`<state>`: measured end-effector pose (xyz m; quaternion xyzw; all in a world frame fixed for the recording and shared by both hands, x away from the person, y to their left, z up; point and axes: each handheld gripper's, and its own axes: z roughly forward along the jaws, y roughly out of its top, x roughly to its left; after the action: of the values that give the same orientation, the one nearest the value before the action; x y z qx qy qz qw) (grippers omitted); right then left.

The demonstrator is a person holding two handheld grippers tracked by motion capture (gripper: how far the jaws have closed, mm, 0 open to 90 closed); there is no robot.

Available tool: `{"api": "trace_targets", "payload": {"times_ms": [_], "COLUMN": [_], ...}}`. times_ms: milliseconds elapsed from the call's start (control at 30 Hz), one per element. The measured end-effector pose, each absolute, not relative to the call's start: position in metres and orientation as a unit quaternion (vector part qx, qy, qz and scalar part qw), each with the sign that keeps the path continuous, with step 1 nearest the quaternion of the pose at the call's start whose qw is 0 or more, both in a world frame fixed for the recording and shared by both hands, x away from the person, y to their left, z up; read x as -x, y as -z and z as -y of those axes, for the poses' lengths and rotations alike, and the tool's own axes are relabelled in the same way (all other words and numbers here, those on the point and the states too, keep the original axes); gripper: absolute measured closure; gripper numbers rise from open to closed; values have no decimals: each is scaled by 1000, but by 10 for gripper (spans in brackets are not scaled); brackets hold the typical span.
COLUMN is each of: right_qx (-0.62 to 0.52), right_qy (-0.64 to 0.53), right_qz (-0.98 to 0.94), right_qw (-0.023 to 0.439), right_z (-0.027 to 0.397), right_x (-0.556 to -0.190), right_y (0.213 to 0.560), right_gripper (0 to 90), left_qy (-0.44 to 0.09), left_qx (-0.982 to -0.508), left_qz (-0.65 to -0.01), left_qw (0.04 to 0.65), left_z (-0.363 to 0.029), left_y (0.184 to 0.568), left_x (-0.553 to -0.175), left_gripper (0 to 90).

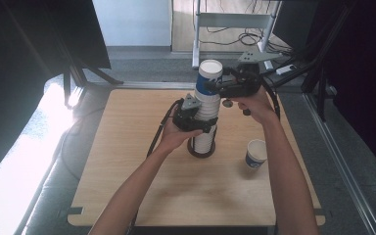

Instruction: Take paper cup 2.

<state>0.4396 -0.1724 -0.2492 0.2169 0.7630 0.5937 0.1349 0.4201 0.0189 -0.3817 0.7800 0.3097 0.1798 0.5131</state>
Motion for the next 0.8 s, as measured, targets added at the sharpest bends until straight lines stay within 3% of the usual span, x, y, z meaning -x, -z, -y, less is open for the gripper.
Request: {"api": "trace_targets", "payload": {"times_ms": [267, 800], "right_qx": [-213, -204], "right_qy": [-604, -601], "right_qz": [-759, -762], "right_qw": [115, 130], "right_z": [168, 168], "right_x": [-449, -448], "right_y": [255, 253], "right_gripper": [233, 248], "left_qy": [-179, -177], "left_qx": [-780, -780], "left_qz": [-309, -310], "left_qw": [514, 514], "left_z": [-19, -19], "left_y": [382, 382], "left_x": [-420, -421], "left_gripper": [133, 133]}}
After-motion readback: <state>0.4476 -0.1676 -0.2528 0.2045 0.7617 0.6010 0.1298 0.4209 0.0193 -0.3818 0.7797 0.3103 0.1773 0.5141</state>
